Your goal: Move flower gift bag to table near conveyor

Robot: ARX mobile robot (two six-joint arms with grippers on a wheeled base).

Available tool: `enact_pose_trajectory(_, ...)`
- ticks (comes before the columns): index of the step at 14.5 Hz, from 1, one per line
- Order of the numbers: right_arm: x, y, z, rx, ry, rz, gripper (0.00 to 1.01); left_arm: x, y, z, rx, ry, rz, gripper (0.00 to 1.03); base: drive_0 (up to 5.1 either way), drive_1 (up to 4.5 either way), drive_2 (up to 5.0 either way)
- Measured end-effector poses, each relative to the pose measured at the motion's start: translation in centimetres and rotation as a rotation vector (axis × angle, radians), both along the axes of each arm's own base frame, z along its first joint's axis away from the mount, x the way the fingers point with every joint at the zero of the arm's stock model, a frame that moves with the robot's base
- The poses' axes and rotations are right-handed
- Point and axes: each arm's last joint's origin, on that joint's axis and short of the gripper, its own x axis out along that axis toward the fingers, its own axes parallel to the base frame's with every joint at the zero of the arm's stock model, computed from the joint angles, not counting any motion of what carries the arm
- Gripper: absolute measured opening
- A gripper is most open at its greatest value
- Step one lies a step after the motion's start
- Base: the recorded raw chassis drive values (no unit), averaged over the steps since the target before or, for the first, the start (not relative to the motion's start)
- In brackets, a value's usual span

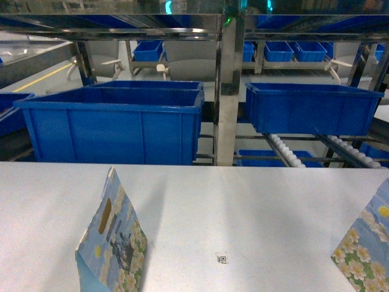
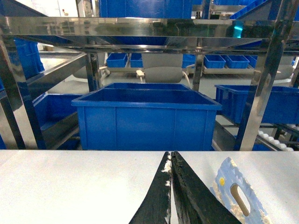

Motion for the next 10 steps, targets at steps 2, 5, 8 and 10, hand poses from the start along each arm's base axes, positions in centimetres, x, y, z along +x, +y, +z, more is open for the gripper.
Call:
enact_pose_trajectory(2,-0.3,0.0,0.0,0.0,-0.002,0.0,0.02,-0.2,0.0,-0.1,0.0,0.007,0.0,0.02,0.0,0.0,0.0)
enact_pose_trajectory(5,-0.6,0.0,-0.1,0.0,0.002,0.0,0.02,-1.2,0.0,-0.5,0.001,0.023,-0.001,0.02,0.0,0.0,0.0)
enact_pose_trajectory(8,-1.7,0.0,-0.3,0.0,0.002,0.0,0.02,-1.2,0.0,-0.4,0.001,0.017,-0.001,0.02,0.0,0.0,0.0)
enact_pose_trajectory(10,-1.7,0.0,-0.3,0.0,0.008,0.0,0.02,-1.2,0.0,-0.4,0.001,0.016,0.001,0.02,0.0,0.0,0.0)
